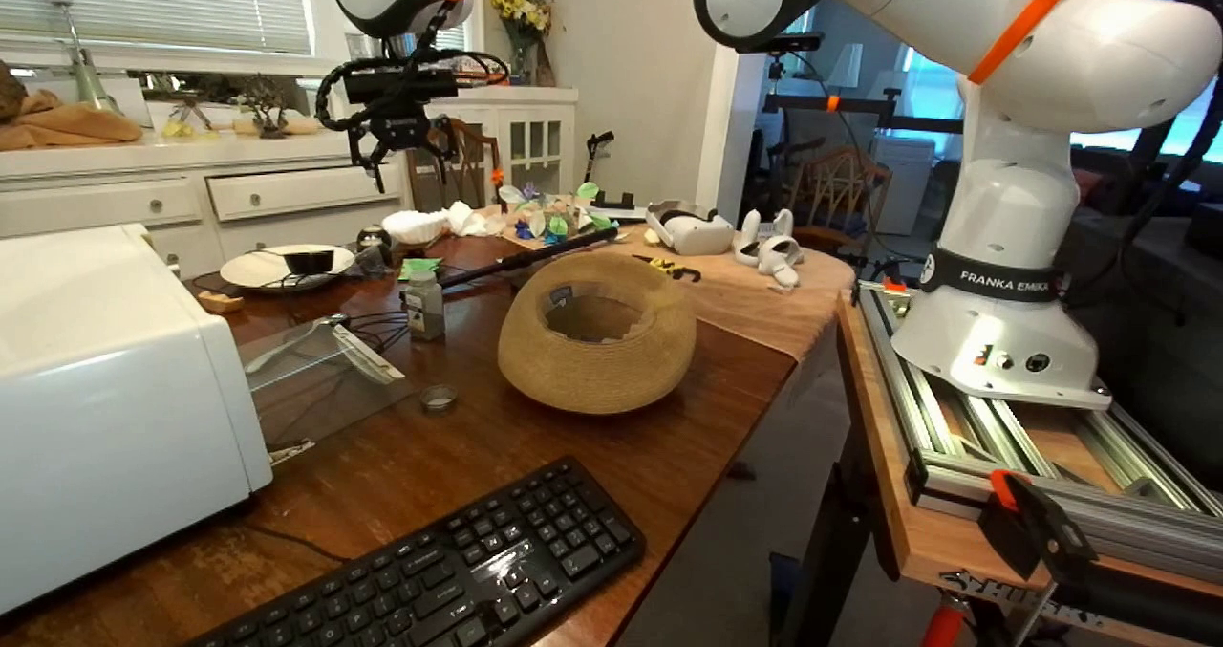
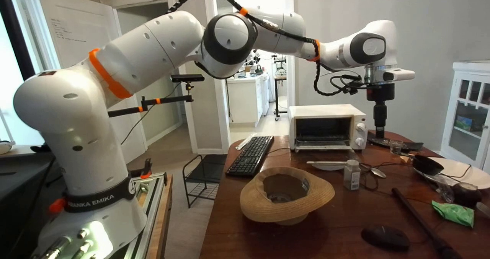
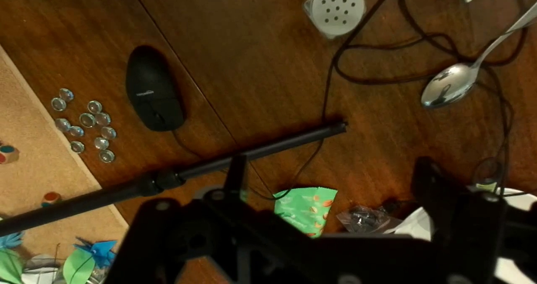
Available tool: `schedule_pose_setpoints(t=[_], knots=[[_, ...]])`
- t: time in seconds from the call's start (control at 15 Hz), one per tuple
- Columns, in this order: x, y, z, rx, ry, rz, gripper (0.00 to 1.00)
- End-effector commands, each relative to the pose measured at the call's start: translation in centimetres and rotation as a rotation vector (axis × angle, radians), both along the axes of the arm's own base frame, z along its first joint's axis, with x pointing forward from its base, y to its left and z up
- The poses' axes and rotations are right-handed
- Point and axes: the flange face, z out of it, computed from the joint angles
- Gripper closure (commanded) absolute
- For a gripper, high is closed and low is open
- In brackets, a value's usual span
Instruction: Remove the bottle from the top of the oven grill
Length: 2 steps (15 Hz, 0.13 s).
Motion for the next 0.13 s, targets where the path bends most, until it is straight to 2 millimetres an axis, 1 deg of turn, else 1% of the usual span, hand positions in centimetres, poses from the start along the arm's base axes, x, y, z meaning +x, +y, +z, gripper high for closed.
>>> schedule_pose_setpoints(t=[0.0, 0.07], knots=[[0.02, -0.3, 0.04, -0.001, -0.001, -0.004, 0.0], [0.02, -0.16, 0.08, -0.001, -0.002, -0.002, 0.0]])
